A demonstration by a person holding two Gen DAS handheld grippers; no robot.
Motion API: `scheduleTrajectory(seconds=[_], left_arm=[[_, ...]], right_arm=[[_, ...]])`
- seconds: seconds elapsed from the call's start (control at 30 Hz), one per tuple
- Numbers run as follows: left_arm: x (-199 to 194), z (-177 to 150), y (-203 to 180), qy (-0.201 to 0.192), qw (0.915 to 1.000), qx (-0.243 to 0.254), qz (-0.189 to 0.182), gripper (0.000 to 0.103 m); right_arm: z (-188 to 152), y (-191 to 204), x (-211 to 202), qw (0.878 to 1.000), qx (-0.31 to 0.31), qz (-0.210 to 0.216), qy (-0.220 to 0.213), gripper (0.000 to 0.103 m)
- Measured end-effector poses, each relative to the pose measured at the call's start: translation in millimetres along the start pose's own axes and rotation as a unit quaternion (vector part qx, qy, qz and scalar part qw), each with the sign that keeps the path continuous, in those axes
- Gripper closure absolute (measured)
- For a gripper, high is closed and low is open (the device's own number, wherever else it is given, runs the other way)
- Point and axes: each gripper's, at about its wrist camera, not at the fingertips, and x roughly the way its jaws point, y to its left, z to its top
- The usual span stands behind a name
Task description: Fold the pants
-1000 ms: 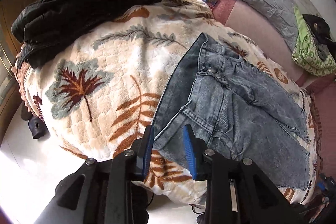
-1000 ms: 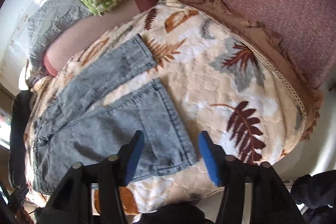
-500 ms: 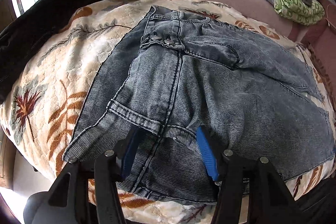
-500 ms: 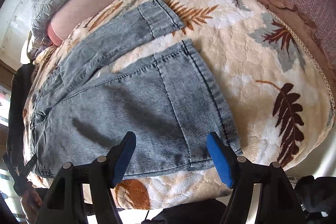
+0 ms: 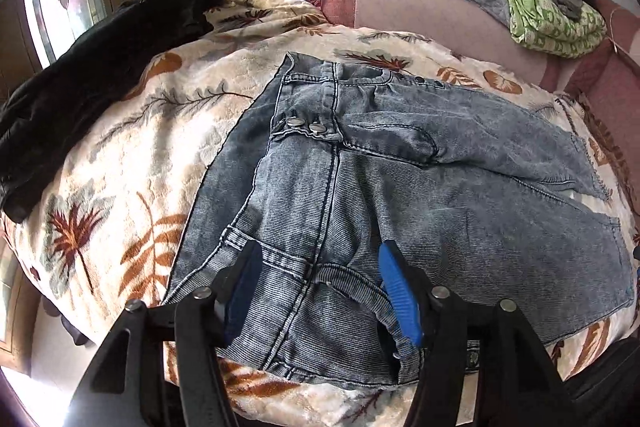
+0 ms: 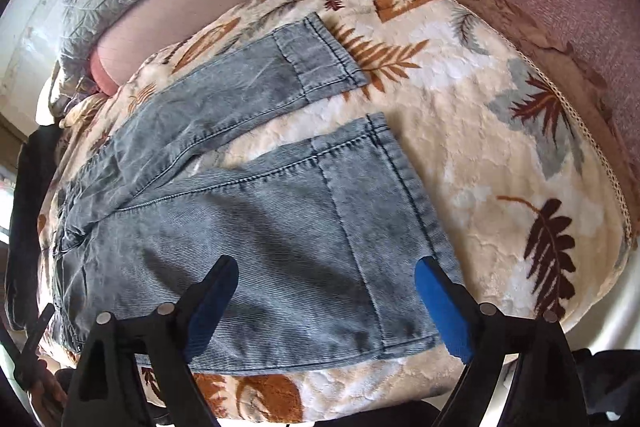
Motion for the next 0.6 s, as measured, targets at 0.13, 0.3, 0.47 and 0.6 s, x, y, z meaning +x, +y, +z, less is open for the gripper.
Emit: scheduleTrajectory(seconds=[0.13,0.3,0.47,0.6], left_arm=[[31.1,-12.0,1.4,0.046,0.9989,0.003,0.000,0.031],[32.7,-15.6,6.6,0.032,0.9995,-0.007,0.000,0.021],[36.9,-16.8,12.7,0.041,0.9988,-0.026,-0.006,0.011],[40.9,-17.5,5.4,0.050,0.9987,-0.002,-0.005,0.004]], right_arm=[[-9.0,0.6,40.5,0.998,-0.010,-0.020,0.057,0.008],[-9.7,10.4,34.7,0.999,-0.016,-0.015,0.046,0.003],[-10.6,7.0,37.4,0.999,-0.010,-0.008,0.044,0.000],[-14.8,13.5,40.1,0.998,-0.026,-0.019,0.047,0.000]])
